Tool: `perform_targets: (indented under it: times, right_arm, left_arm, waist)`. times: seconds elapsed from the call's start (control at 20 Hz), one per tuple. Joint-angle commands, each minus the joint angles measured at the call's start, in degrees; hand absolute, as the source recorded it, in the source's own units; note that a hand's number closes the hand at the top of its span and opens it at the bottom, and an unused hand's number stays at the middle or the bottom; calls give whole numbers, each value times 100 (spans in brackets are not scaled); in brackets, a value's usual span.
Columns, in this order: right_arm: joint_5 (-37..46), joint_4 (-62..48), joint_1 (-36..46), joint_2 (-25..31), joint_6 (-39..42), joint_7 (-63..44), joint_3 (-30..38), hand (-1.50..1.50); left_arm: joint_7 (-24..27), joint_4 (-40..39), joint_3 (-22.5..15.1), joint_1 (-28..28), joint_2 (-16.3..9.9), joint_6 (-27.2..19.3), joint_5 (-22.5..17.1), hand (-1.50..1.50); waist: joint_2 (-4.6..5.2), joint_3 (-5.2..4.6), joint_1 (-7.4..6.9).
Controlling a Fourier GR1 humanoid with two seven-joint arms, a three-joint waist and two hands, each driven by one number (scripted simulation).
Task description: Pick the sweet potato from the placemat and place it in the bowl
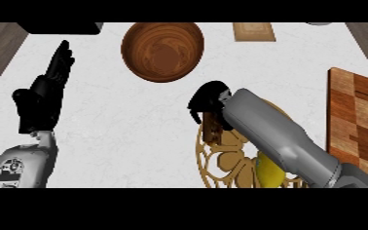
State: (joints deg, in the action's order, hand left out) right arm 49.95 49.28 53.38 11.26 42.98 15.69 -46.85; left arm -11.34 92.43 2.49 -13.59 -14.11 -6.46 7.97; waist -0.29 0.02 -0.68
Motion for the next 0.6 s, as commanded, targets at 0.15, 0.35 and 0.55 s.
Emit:
perform_targets:
  times: [0.15,0.35,0.55]
  right_arm:
    - [573,-259,-253,-87,-417,594,60,150]
    - [594,-24,-408,-27,-340,701,353,150]
    - [670,344,-361,-172,-285,850,525,150]
  left_arm:
    - [365,-374,129,62,91,5,52,0]
    - [211,77,-3,417,152,50,122,0]
    - [106,121,49,359,169,59,131,0]
  waist:
    - [37,-3,43]
    - [19,-3,46]
    - [20,-3,47]
